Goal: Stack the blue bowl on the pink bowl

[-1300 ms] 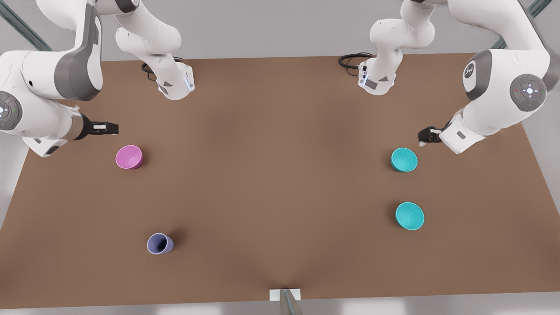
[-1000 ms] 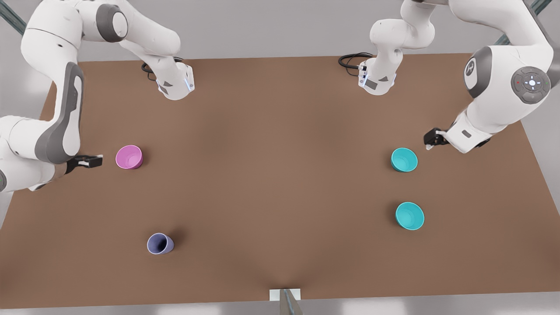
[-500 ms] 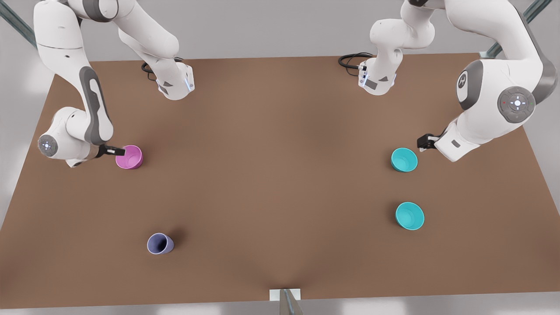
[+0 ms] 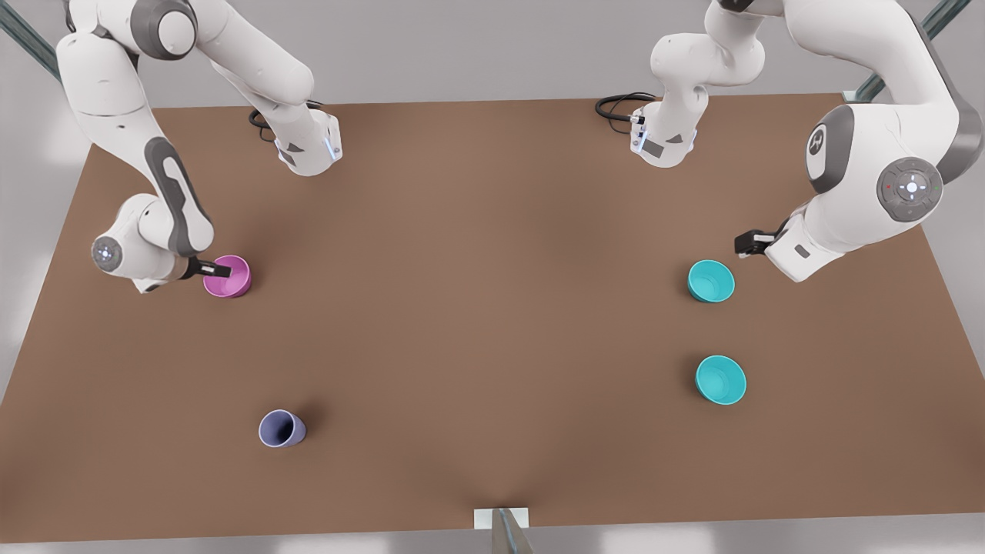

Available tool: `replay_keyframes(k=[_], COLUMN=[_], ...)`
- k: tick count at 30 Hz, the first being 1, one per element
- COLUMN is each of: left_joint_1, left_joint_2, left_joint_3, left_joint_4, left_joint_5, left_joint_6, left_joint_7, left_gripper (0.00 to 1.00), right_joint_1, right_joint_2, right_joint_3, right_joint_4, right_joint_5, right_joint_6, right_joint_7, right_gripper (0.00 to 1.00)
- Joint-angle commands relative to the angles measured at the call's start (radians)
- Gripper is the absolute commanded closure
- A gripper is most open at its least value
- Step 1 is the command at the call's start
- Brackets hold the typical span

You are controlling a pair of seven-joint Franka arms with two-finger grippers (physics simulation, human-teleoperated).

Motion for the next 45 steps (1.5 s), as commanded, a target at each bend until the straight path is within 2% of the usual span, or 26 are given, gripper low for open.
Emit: replay_keyframes(k=[1,2,3,4,5,6,7,14,21,22,25,29,32,33,34,35,37,40,45], left_joint_1=[0.003,0.001,0.001,0.003,0.001,0.001,0.003,0.004,0.012,0.012,0.012,0.012,0.012,0.012,0.012,0.012,0.012,0.012,0.012], left_joint_2=[0.000,0.000,0.000,-0.003,-0.003,-0.008,-0.008,-0.008,-0.007,-0.008,-0.007,-0.003,-0.002,-0.002,-0.002,-0.002,0.000,0.003,0.000], left_joint_3=[0.003,0.003,0.003,0.003,0.003,0.003,0.003,0.006,0.008,0.008,0.008,0.008,0.008,0.008,0.008,0.008,0.008,0.008,0.008], left_joint_4=[0.001,0.001,0.001,0.005,0.007,0.009,0.009,0.025,0.025,0.025,0.025,0.036,0.036,0.036,0.036,0.036,0.035,0.035,0.038], left_joint_5=[-0.001,-0.001,-0.001,-0.001,0.001,0.001,-0.001,0.002,0.002,0.001,-0.001,-0.001,-0.001,-0.001,-0.001,0.001,-0.001,-0.001,0.001], left_joint_6=[-0.013,-0.013,-0.013,-0.013,-0.013,-0.013,-0.013,-0.013,-0.024,-0.024,-0.030,-0.042,-0.041,-0.041,-0.041,-0.042,-0.045,-0.045,-0.050], left_joint_7=[-0.001,-0.001,-0.001,-0.001,-0.003,-0.001,-0.001,0.002,0.002,0.004,0.004,0.004,0.002,0.002,0.002,0.002,0.004,0.002,0.002], left_gripper=[0.00,0.00,0.00,0.00,0.00,0.00,0.00,0.00,0.00,0.00,0.00,0.00,0.00,0.00,0.00,0.00,0.00,0.00,0.00], right_joint_1=[0.003,0.005,0.005,0.006,0.009,0.009,0.011,0.011,0.015,0.089,0.285,0.543,0.667,0.750,0.802,0.827,0.899,0.997,1.011], right_joint_2=[0.003,0.003,0.004,0.004,0.006,0.009,0.006,-0.019,0.004,0.018,0.124,0.323,0.469,0.500,0.538,0.574,0.615,0.641,0.661], right_joint_3=[0.001,0.001,0.001,0.001,0.001,0.002,0.005,0.085,0.464,0.492,0.492,0.492,0.479,0.400,0.358,0.347,0.269,0.156,0.143], right_joint_4=[0.001,0.003,0.003,0.004,0.009,0.012,0.012,0.036,0.161,0.217,0.398,0.602,0.773,0.833,0.889,0.940,1.004,1.018,1.032], right_joint_5=[0.003,0.003,0.003,0.003,0.003,0.003,0.003,0.086,0.390,0.462,0.542,0.546,0.534,0.537,0.539,0.537,0.537,0.532,0.528], right_joint_6=[0.015,0.014,0.012,0.012,0.000,-0.014,-0.014,-0.123,-0.175,-0.176,-0.149,0.093,0.161,0.169,0.169,0.169,0.156,0.153,0.159], right_joint_7=[-0.011,-0.011,-0.013,-0.013,-0.013,-0.014,-0.013,-0.014,-0.013,0.030,0.223,0.496,0.625,0.637,0.677,0.711,0.749,0.786,0.799], right_gripper=[0.12,0.27,0.37,0.52,0.63,0.74,0.79,0.79,0.79,0.79,0.79,0.79,0.79,0.79,0.79,0.79,0.79,0.79,0.79])
